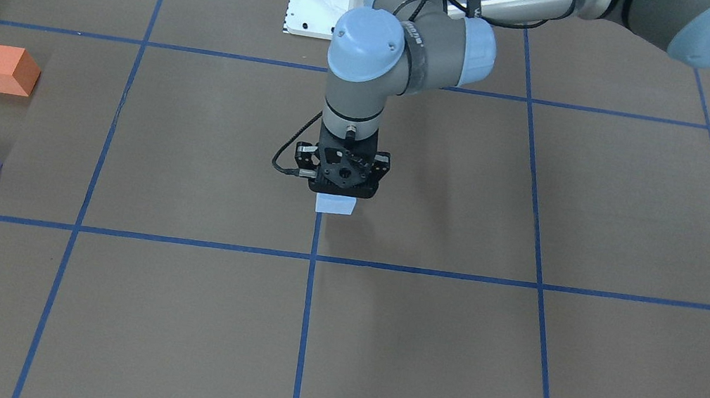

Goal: Place blue block between orange and purple blocks
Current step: 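Carry the light-blue cube with the left gripper to the table center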

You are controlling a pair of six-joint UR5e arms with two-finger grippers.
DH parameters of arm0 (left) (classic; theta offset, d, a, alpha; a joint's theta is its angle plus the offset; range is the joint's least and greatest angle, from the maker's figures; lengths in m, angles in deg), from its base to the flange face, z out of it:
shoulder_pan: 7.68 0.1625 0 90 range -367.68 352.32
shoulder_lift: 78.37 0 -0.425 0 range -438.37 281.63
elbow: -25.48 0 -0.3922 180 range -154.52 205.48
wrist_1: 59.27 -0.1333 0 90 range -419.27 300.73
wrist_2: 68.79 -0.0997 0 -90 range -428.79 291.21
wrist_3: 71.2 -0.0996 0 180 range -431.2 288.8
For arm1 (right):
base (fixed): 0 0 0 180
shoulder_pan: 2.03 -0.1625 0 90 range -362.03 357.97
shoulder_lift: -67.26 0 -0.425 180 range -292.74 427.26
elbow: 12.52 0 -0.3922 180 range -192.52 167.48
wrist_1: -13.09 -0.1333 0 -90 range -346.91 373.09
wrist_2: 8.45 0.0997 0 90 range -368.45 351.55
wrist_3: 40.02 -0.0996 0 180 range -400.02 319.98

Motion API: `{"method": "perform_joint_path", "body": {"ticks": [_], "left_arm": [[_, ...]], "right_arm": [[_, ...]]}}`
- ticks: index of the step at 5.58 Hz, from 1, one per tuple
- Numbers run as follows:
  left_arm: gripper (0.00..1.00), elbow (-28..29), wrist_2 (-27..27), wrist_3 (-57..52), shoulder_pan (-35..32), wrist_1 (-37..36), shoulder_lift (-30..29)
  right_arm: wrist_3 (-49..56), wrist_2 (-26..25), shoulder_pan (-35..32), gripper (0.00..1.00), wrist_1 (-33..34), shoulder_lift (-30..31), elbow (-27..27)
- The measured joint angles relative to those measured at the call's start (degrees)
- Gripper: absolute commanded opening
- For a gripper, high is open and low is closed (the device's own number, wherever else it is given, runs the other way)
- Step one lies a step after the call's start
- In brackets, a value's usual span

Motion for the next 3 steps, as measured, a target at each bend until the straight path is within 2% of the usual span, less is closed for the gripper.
{"method": "perform_joint_path", "body": {"ticks": [1, 2, 3], "left_arm": [[0.71, 1.18, -0.24, -0.02, 0.68, 0.37, -0.34], [1.0, 1.48, -0.32, -0.06, 1.12, 0.46, 0.23], [1.0, 1.53, -0.56, 0.05, 1.81, 0.53, 0.74]], "right_arm": [[0.0, 0.0, 0.01, 1.0, 0.0, -0.08, 0.0], [0.0, 0.0, 0.02, 1.0, 0.0, -0.12, 0.0], [0.0, 0.0, 0.02, 1.0, 0.0, -0.14, 0.01]]}}
